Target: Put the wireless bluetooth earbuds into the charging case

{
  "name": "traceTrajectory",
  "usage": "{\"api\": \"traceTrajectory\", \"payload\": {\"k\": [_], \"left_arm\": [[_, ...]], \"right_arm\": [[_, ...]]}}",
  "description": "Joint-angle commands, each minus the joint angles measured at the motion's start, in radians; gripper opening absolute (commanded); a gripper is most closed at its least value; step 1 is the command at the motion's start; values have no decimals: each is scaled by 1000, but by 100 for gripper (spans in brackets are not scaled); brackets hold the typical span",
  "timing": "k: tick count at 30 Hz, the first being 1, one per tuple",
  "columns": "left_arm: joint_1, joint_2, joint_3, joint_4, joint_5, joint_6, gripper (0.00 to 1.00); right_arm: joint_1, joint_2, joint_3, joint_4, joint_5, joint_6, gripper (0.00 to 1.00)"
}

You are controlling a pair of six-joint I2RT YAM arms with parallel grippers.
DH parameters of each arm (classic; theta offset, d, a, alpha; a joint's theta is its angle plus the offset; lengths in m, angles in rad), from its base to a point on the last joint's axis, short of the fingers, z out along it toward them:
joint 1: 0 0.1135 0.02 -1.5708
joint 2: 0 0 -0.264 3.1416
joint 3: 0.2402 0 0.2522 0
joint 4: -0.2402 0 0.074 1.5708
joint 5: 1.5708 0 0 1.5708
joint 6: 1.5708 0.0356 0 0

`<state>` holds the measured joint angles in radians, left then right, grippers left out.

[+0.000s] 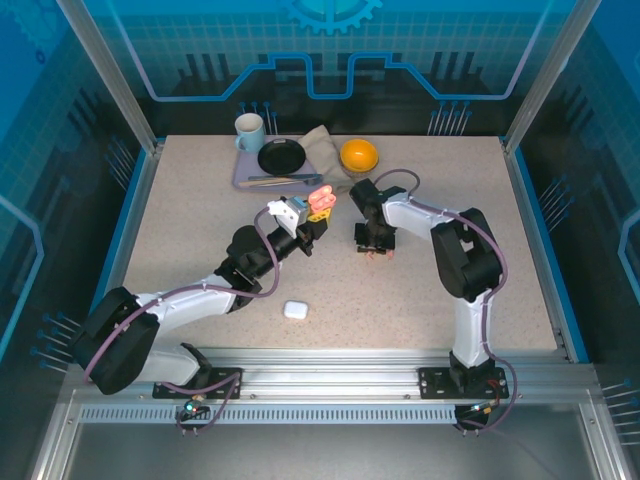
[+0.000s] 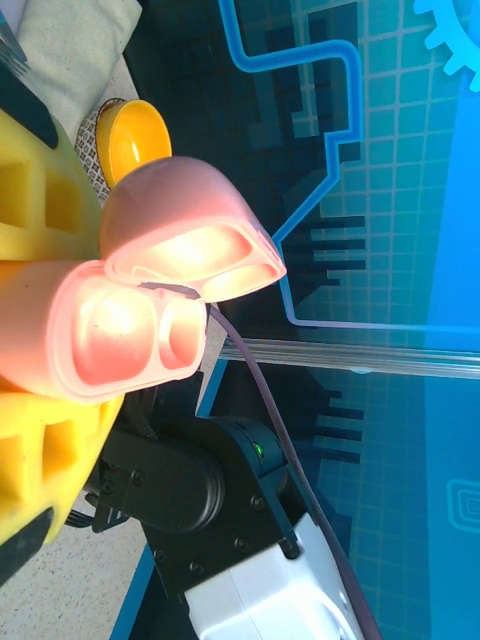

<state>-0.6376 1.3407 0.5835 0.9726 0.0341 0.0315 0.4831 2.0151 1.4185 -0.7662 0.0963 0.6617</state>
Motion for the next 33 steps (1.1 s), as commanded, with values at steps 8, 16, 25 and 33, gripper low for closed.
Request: {"api": "traceTrajectory", "payload": {"k": [8,16,25,33], "left_arm": [[7,-20,38,6,15,-1,0],[7,-29,50,-6,9,20,0],[8,-35,69,-21,-2,49,0],[11,-31,79,-23,-20,66,0]], "right_arm": [[-13,-142,-41,5,-21,21,25],[-14,-292,-83,28,-42,47,25],[-14,-488,-97,12,-40,54,25],[-14,-628,-43,1,-44,67,25]]}}
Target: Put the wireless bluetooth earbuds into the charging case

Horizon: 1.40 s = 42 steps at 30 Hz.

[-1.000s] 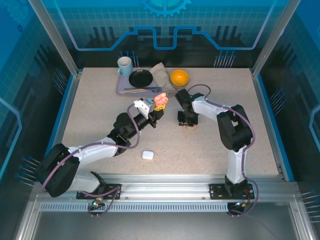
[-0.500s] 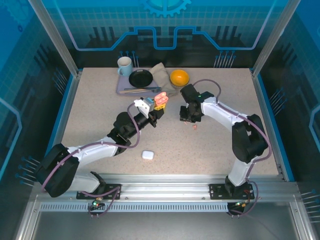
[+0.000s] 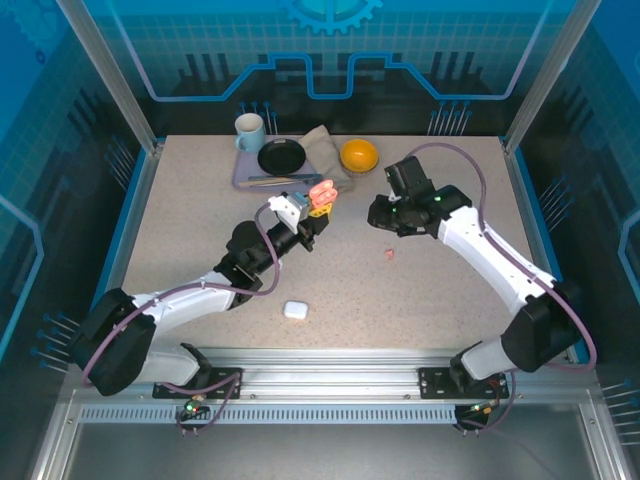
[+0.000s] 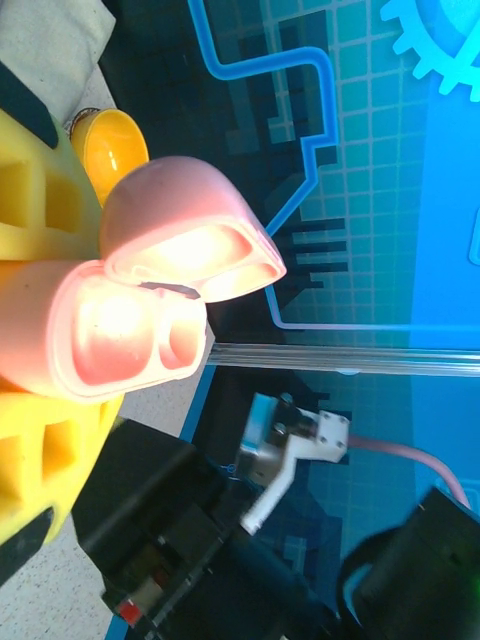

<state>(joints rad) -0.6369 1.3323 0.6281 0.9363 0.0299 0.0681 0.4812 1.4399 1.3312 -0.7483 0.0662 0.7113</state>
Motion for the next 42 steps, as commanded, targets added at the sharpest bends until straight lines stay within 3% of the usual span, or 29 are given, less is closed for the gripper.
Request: {"api": "traceTrajectory", "payload": {"k": [1,12,22,30,42], "left_arm": [[12,-22,36,15,-18,31,0],[17,1,42,27,-17,22,0],[16,45,85,45,11,23,0],[16,80,133,46,34,40,0],[17,108,183,53,36,13,0]], "right_arm": [[-12,-70,54,-14,-13,19,25],[18,-185,137,93,-33,55,26],[189,-201,151,300,41,65,27],[318,-232,27,563,153,33,27],[359,-260,-173,857,264,65,27]]}}
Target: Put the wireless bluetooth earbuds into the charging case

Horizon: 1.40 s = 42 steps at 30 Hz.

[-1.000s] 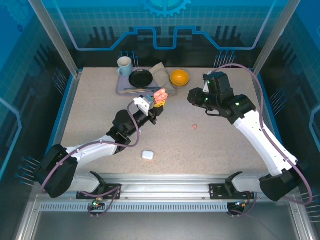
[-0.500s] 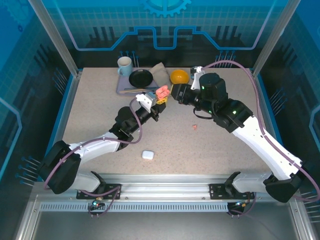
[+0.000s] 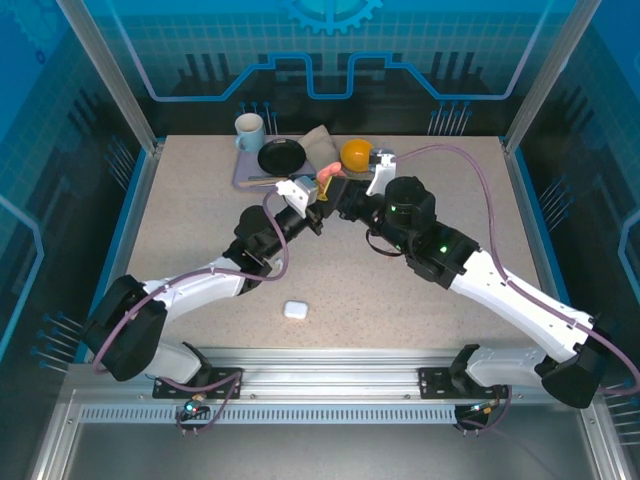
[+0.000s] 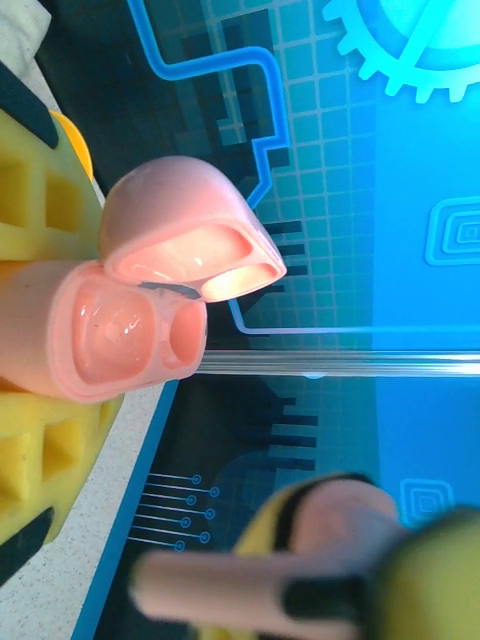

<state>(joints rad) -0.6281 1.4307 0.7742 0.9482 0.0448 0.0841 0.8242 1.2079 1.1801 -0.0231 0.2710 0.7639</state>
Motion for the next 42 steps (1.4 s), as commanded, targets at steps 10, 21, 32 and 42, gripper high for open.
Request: {"api": "traceTrajectory", "payload": {"k": [10,21,32,42], "left_arm": [[8,17,47,40,26,-15,0],[8,25,75,32,24,-53,0],[8,24,87,23,29,-70,0],[6,32,103,18,32,-77,0]], "right_arm": [[16,-19,-51,199,104,19,27],[15,9,-109,349,137,7,27],[15,47,-97,380,129,10,26],[9,53,-112,382,120,30,26]]}}
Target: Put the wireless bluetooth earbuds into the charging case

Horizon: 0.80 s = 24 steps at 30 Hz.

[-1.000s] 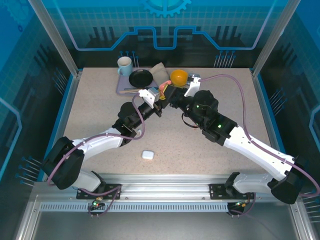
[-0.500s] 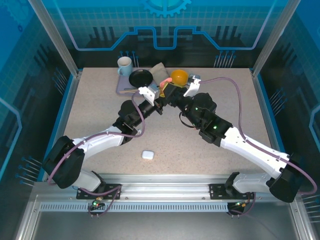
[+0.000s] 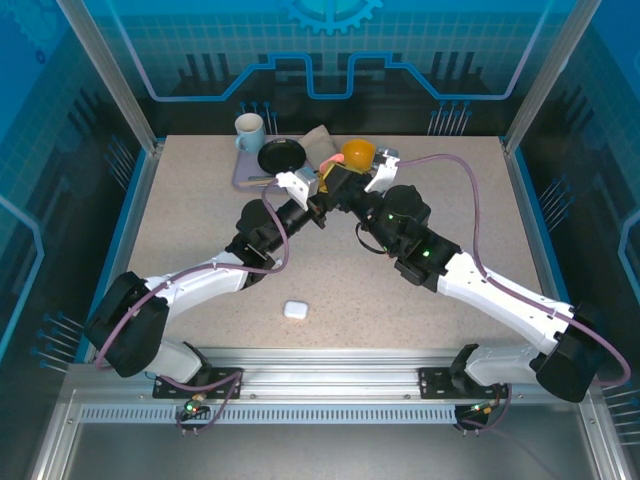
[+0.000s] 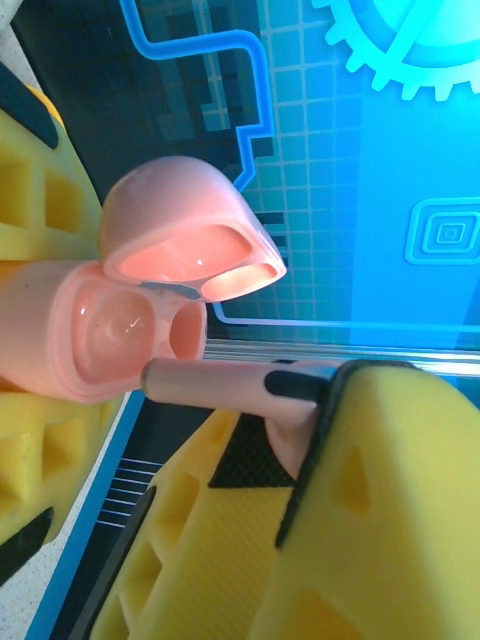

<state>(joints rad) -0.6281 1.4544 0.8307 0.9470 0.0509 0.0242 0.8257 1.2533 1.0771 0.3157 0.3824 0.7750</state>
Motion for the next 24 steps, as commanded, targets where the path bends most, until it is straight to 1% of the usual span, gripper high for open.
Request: {"api": "traceTrajectory", "payload": {"k": [1,24], "left_arm": [[7,10,48,19,26,-18,0],[6,16,61,16,25,-12,0]], "right_arm": [[6,8,-11,43,8,21,26],[-11,1,-64,7,-18,40,24]]}}
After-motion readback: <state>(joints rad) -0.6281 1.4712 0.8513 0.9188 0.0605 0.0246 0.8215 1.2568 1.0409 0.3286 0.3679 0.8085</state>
